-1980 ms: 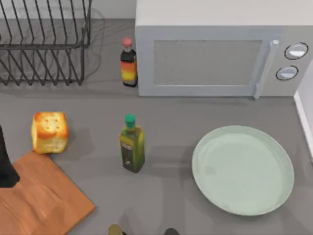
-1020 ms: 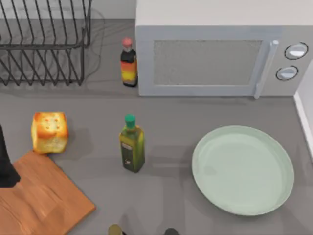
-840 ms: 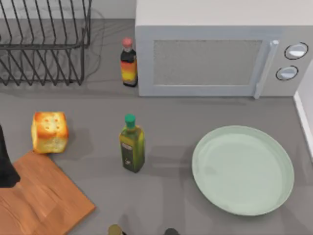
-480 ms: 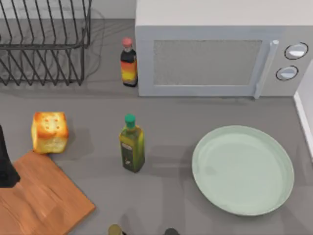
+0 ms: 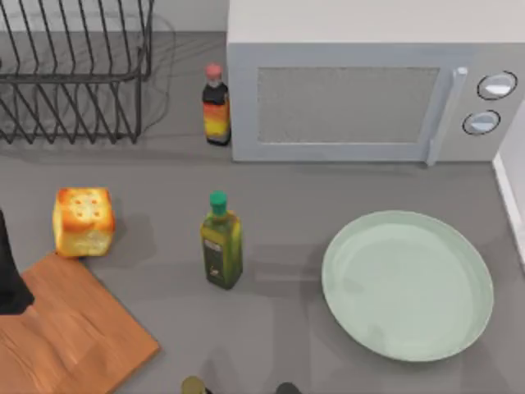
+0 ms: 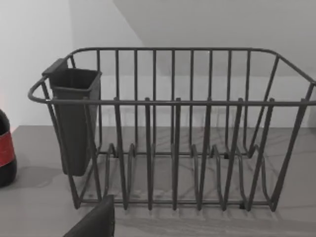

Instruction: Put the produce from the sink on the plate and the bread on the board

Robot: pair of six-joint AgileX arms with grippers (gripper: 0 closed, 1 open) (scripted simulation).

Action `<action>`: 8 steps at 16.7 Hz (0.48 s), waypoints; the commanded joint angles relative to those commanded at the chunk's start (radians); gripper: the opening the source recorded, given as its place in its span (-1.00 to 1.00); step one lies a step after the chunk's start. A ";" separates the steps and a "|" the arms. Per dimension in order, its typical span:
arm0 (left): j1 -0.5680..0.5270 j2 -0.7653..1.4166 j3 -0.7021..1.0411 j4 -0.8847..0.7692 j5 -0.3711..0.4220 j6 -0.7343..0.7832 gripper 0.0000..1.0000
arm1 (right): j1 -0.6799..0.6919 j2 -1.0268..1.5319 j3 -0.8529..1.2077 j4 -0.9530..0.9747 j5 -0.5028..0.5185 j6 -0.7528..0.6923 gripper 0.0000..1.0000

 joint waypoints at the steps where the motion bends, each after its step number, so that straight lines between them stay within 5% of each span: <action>1: 0.000 0.000 0.000 0.000 0.000 0.000 1.00 | -0.012 0.097 0.073 -0.049 0.000 -0.012 1.00; 8: 0.000 0.000 0.000 0.000 0.000 0.000 1.00 | -0.106 0.856 0.621 -0.414 0.001 -0.099 1.00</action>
